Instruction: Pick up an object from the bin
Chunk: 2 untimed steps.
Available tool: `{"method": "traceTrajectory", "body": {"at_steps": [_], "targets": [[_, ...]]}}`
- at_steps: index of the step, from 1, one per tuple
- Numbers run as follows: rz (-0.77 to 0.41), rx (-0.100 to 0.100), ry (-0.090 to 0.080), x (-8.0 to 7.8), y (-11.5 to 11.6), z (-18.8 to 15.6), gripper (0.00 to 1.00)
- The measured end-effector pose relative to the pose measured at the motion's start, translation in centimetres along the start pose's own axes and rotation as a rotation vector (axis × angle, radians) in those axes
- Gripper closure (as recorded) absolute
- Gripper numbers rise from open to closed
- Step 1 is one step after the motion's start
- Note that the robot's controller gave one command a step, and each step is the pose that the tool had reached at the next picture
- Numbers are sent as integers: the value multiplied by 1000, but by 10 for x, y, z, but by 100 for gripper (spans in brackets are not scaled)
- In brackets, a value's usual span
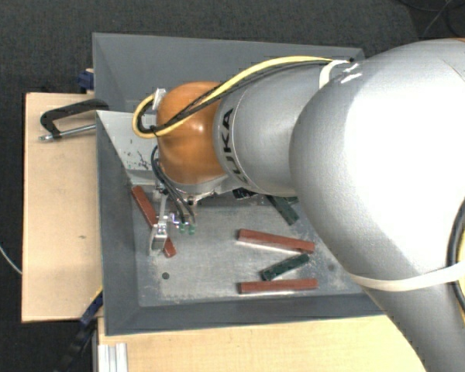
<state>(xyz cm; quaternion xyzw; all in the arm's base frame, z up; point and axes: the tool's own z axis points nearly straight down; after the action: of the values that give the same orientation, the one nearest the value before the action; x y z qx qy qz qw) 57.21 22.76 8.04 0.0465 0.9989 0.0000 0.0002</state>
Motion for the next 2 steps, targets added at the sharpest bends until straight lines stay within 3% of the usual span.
{"method": "traceTrajectory", "body": {"at_steps": [1,2], "targets": [[85,-2,-2,-13,-2,4,100],[85,-2,-2,-13,-2,4,100]]}}
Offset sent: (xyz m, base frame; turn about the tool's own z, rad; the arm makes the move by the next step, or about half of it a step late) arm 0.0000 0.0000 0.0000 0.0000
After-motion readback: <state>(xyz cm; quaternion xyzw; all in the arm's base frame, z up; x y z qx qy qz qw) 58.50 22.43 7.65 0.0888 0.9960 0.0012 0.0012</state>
